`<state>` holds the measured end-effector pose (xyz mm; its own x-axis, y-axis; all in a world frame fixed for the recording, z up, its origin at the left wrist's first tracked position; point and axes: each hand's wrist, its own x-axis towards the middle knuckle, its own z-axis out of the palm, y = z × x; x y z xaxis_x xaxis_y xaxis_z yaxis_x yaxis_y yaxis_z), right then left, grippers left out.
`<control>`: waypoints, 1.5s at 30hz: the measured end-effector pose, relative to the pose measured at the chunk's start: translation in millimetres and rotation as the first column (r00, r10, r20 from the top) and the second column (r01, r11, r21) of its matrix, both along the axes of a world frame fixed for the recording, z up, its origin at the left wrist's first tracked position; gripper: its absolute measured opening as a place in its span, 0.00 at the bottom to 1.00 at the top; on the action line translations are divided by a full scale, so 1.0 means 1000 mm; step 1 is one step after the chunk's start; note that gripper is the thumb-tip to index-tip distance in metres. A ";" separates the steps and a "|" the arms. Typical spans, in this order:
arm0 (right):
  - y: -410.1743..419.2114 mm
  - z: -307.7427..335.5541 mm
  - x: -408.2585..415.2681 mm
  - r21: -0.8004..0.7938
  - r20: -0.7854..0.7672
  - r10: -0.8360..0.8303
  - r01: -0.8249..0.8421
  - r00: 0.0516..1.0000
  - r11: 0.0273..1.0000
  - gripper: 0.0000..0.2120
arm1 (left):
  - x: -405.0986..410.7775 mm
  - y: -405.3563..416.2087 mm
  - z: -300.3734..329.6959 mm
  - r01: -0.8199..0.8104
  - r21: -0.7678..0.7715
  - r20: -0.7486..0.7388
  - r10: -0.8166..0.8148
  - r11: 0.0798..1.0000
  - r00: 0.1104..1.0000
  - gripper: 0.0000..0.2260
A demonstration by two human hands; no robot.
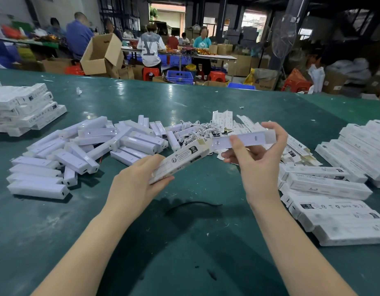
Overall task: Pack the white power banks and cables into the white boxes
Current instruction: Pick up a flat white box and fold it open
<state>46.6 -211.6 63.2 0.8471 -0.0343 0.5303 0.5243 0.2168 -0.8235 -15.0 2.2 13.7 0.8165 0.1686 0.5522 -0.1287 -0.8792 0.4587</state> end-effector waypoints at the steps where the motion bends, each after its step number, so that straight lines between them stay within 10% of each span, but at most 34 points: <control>1: -0.002 0.001 0.001 0.033 -0.002 -0.003 0.003 1.000 0.999 0.22 | -0.001 -0.001 0.000 0.014 0.003 0.005 -0.014 1.000 1.000 0.13; 26: 0.002 -0.002 0.002 0.015 -0.007 0.001 -0.001 1.000 1.000 0.21 | -0.002 -0.008 0.002 0.016 0.002 -0.038 -0.016 1.000 0.999 0.12; 39: -0.022 0.008 0.010 -0.288 0.036 -0.033 0.042 0.999 0.957 0.21 | 0.003 -0.012 -0.006 0.073 -0.029 -0.266 -0.078 0.997 0.961 0.19; 45: -0.020 -0.003 0.019 -0.191 -0.175 -0.039 0.005 0.984 0.982 0.20 | 0.002 -0.015 -0.004 0.093 -0.010 -0.231 -0.093 0.996 0.968 0.19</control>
